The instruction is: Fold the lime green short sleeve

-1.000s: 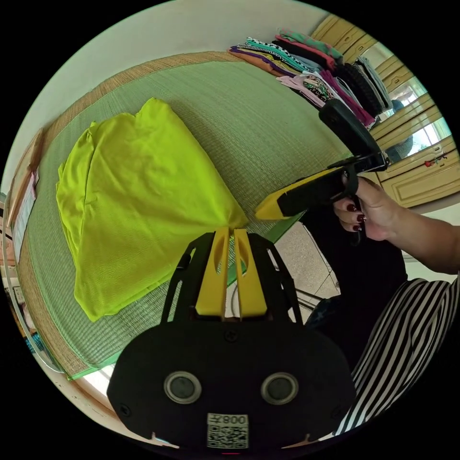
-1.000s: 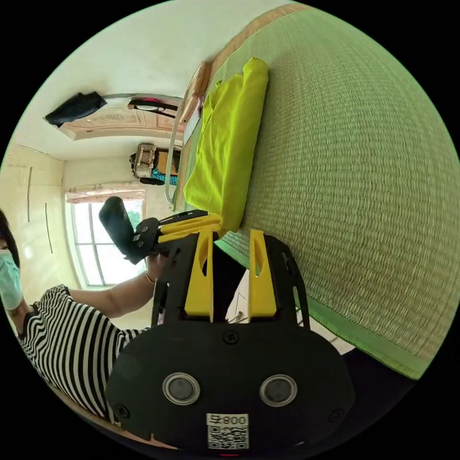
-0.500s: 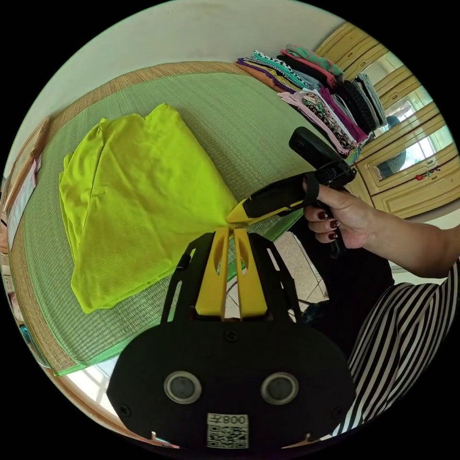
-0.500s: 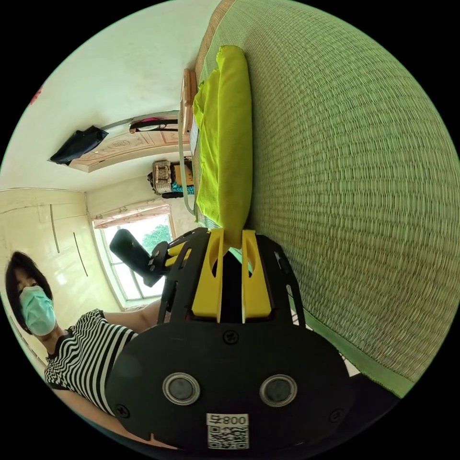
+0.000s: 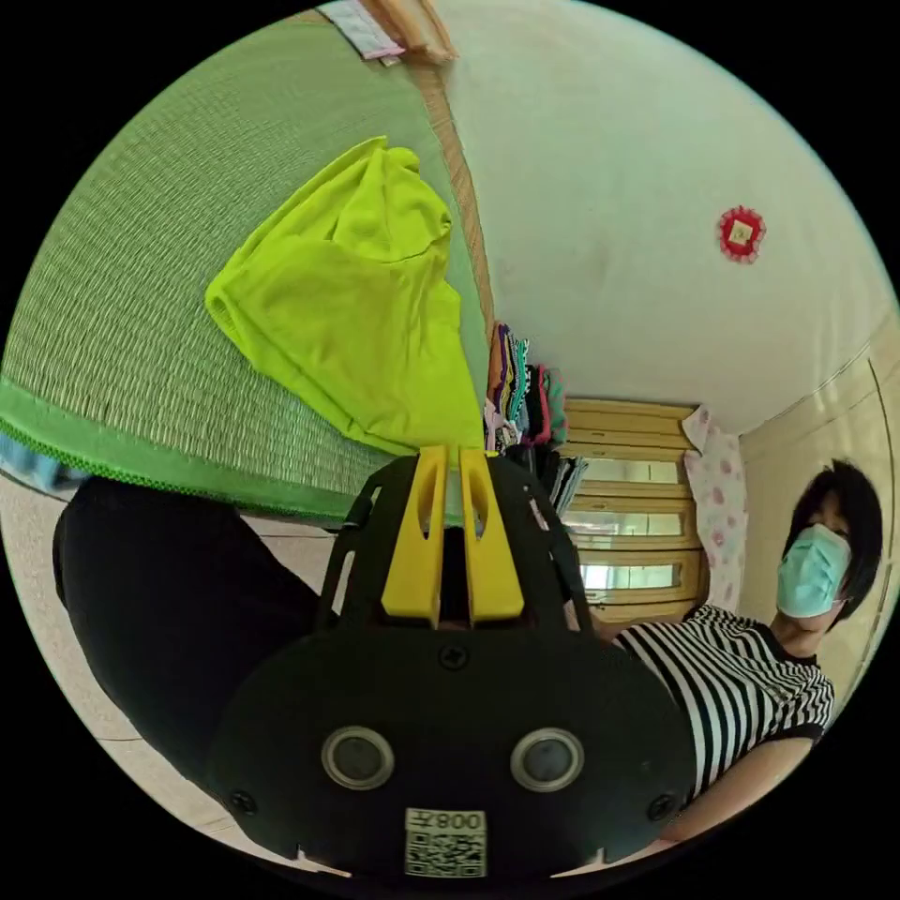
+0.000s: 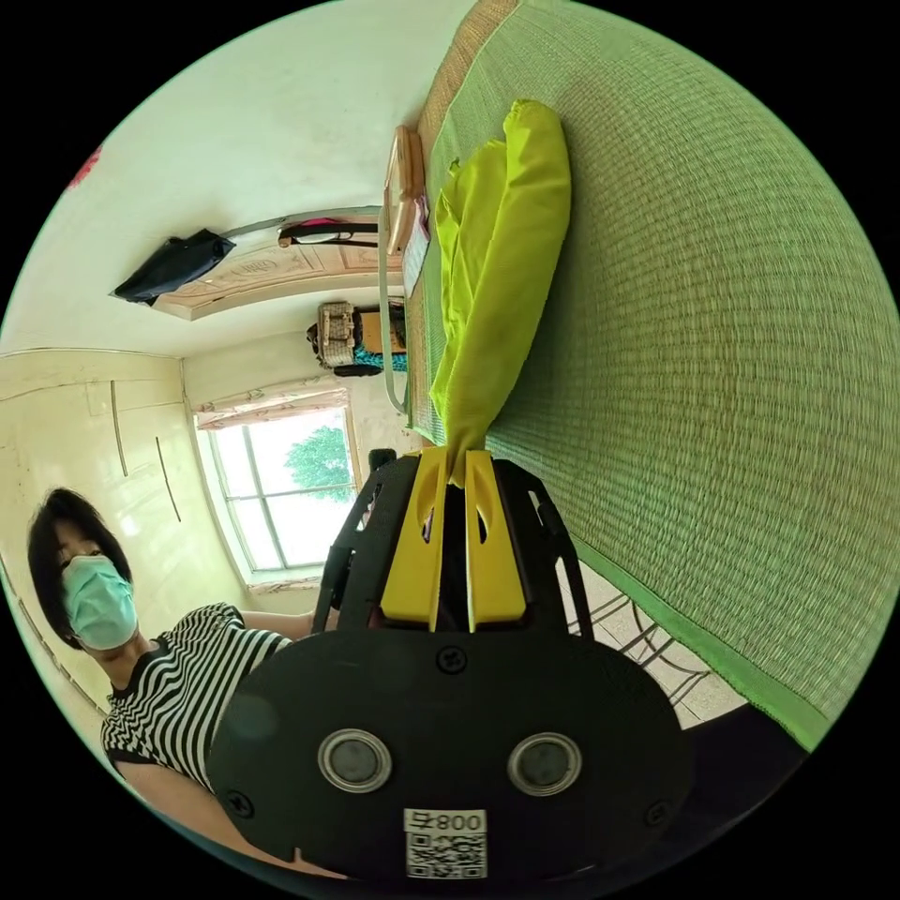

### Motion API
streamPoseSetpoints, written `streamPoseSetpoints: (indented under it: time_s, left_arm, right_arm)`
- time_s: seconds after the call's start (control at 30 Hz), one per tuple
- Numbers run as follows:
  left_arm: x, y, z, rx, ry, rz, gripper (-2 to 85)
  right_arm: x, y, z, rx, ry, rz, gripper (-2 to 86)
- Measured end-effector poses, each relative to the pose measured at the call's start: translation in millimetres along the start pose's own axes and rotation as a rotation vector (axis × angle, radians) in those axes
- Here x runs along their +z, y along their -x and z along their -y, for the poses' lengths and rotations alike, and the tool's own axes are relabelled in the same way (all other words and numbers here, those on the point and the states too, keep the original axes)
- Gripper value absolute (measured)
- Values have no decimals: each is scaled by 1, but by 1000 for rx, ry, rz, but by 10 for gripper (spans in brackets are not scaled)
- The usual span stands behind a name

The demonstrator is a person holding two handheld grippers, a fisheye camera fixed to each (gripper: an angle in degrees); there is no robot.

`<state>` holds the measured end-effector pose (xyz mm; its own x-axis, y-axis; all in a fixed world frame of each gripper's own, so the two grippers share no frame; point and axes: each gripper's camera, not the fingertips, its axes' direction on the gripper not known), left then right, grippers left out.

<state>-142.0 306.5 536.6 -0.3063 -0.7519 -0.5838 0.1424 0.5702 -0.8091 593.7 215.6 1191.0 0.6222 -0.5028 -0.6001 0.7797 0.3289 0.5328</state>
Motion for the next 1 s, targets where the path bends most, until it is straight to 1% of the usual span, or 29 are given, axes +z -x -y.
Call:
streamPoseSetpoints:
  time_s: [0.07, 0.17, 0.23, 0.3, 0.57, 0.77, 0.93, 1.0]
  left_arm:
    - [-30, 18, 2, -112, -64, -102, 70]
    - [-61, 34, 5, -208, -145, -180, 90]
    - [-78, 34, 12, -224, -179, -177, 102]
    - [-90, 35, 22, -245, -168, -150, 111]
    - [-140, 48, 48, -347, -228, -237, 127]
    - [-172, 63, 58, -405, -357, -274, 122]
    - [-183, 74, 64, -427, -406, -259, 106]
    - [-182, 78, 65, -427, -397, -258, 94]
  right_arm:
    - [-2, 15, 5, -24, 5, 8, 25]
    - [-3, 33, 12, -54, 6, 28, 24]
    - [-4, 44, 15, -70, 5, 31, 24]
    - [-4, 53, 19, -83, 2, 29, 24]
    - [-1, 82, 30, -115, -4, 44, 22]
    - [-6, 96, 30, -120, -17, 62, 23]
    - [-13, 103, 30, -118, -36, 75, 23]
    - [-16, 105, 29, -114, -42, 76, 22]
